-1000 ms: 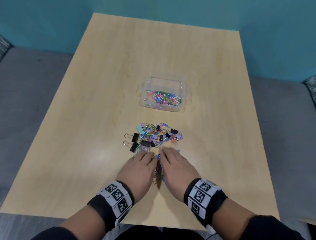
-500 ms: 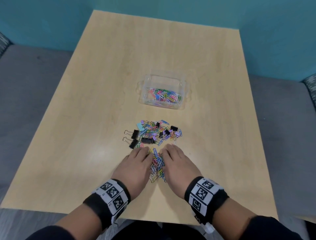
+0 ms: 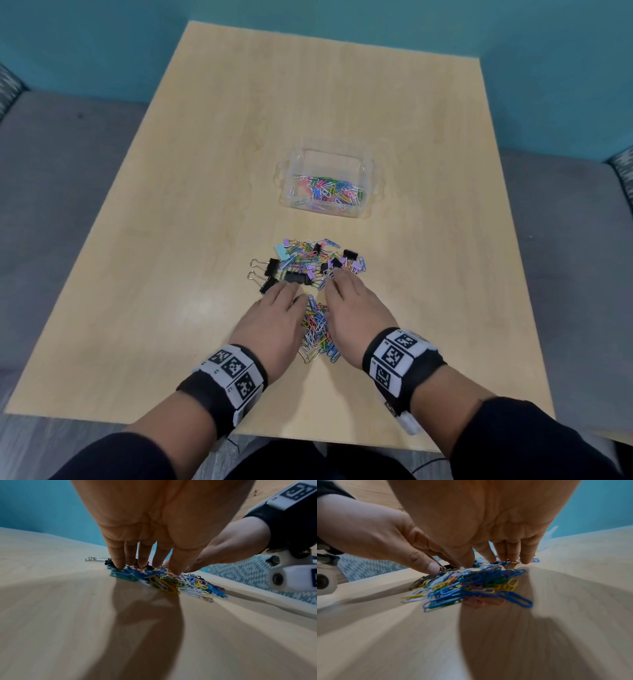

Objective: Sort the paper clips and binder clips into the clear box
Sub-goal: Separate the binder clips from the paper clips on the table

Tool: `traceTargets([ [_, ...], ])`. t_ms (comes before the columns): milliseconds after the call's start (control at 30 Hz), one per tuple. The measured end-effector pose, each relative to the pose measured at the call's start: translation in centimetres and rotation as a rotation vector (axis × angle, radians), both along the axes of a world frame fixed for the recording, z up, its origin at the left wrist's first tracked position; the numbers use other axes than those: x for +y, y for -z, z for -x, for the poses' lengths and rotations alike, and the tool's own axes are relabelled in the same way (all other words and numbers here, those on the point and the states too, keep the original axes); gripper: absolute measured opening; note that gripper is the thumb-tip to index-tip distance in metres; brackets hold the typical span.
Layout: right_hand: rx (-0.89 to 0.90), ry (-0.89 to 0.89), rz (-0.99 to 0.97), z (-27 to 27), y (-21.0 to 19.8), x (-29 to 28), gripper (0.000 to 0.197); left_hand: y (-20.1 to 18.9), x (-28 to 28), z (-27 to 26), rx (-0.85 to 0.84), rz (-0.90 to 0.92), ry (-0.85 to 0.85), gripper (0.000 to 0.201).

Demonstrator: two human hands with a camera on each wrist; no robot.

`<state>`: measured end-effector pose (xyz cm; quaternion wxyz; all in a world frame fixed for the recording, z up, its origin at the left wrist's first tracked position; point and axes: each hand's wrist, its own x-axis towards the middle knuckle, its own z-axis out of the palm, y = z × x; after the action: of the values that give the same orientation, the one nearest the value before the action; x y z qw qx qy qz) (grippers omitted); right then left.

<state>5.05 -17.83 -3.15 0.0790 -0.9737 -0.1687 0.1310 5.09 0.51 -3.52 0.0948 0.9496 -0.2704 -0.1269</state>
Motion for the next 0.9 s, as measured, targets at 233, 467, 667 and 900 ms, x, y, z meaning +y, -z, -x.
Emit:
traceTargets([
  [233,0.041,-0.066,0.094,1.1,-0.5,-0.1,0.057,0.3,0.3,-0.1,-0.003,-0.016,0.02,0.047],
  [467,0.079,0.024,-0.056,1.7,-2.4,-2.6,0.044,0.2,1.1,1.4,0.022,0.031,0.012,0.048],
  [667,0.145,0.17,-0.093,-2.9,-2.7,-5.5,0.069,0.4,-0.6,0.3,-0.004,0.008,0.069,0.048],
  [900,0.191,0.137,-0.001,-1.8,-2.1,-6.5,0.077,0.3,-1.6,-0.5,0.023,-0.052,0.024,0.051],
])
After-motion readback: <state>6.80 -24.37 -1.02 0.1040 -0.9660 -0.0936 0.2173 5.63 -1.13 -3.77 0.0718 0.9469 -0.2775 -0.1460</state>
